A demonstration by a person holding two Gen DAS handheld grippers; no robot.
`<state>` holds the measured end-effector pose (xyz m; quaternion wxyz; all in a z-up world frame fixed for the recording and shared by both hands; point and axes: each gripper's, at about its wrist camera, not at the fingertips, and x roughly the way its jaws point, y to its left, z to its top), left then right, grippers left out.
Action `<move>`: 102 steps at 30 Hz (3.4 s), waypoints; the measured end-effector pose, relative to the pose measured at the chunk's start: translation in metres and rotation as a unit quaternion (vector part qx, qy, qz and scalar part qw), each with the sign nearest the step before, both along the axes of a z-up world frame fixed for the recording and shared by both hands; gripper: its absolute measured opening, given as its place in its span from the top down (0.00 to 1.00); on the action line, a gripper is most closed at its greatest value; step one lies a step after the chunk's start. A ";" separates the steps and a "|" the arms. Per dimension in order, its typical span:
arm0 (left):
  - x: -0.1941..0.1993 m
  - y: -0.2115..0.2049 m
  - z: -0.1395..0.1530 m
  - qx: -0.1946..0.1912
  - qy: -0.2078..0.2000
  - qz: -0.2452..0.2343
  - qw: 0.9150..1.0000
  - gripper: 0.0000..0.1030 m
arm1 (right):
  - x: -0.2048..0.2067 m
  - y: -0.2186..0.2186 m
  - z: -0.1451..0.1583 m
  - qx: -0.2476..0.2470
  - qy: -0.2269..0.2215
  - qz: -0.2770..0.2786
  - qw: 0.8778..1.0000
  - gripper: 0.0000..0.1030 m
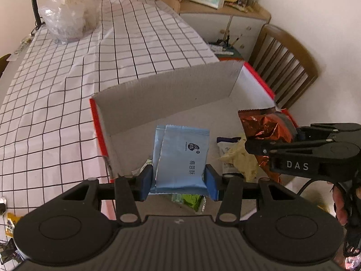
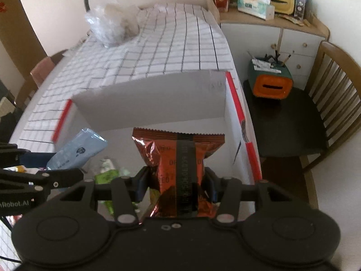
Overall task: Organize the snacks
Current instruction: 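Open both tools to drop the blue packet and brown bag into the box, then withdraw both tools from the box back to the snack pile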
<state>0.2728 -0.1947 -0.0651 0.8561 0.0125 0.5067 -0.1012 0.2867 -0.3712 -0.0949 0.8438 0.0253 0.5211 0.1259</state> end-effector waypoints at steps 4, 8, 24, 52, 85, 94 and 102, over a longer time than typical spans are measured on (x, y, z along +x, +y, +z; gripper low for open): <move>0.011 -0.005 -0.016 0.013 0.017 0.006 1.000 0.54 | 0.006 0.000 -0.013 -0.009 0.010 0.007 1.000 0.52; 0.017 -0.009 -0.030 0.025 0.032 0.011 0.999 0.54 | 0.009 0.003 -0.021 -0.010 0.019 0.018 1.000 0.52; 0.015 -0.008 -0.034 0.040 0.036 0.019 0.998 0.50 | 0.002 0.002 -0.010 0.002 0.001 0.034 0.999 0.31; -0.079 0.090 0.044 -0.041 -0.067 0.032 0.996 0.30 | -0.080 0.059 0.082 0.057 -0.075 0.071 0.993 0.01; -0.076 0.371 -0.011 0.020 -0.016 0.091 0.995 0.25 | -0.135 0.298 0.012 0.049 0.048 0.066 0.995 0.00; -0.059 0.392 -0.036 0.025 0.007 0.082 0.996 0.25 | -0.133 0.337 -0.025 0.017 0.101 0.041 0.994 0.01; -0.045 0.402 -0.045 0.020 0.016 0.078 0.997 0.25 | -0.122 0.342 -0.042 0.020 0.141 -0.035 0.989 0.02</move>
